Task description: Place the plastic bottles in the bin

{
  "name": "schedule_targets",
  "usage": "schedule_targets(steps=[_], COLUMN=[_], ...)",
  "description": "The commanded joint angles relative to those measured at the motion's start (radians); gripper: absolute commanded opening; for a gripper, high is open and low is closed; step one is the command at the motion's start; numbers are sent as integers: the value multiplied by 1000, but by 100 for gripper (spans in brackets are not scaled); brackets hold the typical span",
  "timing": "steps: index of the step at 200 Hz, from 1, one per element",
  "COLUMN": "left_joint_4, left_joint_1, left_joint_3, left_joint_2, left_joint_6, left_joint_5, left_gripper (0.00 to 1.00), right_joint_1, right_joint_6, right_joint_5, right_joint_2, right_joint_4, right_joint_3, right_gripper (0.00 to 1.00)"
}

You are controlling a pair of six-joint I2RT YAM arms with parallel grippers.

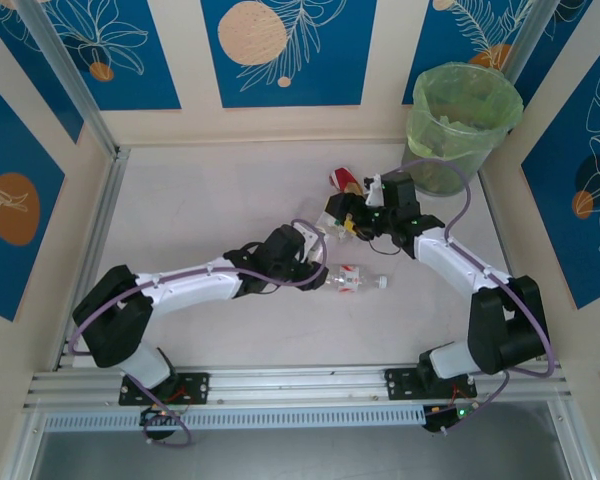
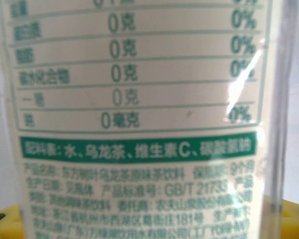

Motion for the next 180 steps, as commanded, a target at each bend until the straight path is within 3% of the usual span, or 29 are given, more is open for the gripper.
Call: schedule_targets(steps=[1, 51, 76, 134, 145, 169, 180], left_joint_4=[47, 47, 47, 57, 65, 74, 88], left_joint_1=[-15, -16, -17, -17, -17, -17, -17], left_joint_3=[-10, -8, -8, -14, -20, -28, -37], left_joint_2=[-21, -19, -18, -17, -20, -26, -33], left_joint_6=[7, 5, -2, -22, -24, -27, -24], left_joint_5=[20, 17, 18, 9, 7, 6, 14], left_gripper=[47, 47, 47, 48, 49, 54, 61], right_joint_1=[10, 25, 28, 32, 31, 31, 32], right_joint_6=[0, -13, -18, -33, -38, -43, -46], right_joint_5=[-7, 19, 39, 50, 54, 67, 74], right_joint_2=[17, 31, 21, 4, 0, -12, -16], right_joint_4=[69, 91, 95, 82, 80, 70, 66], right_joint_3=[-12, -9, -18, -23, -21, -18, -17], right_gripper=[69, 53, 37, 11, 0, 0, 0])
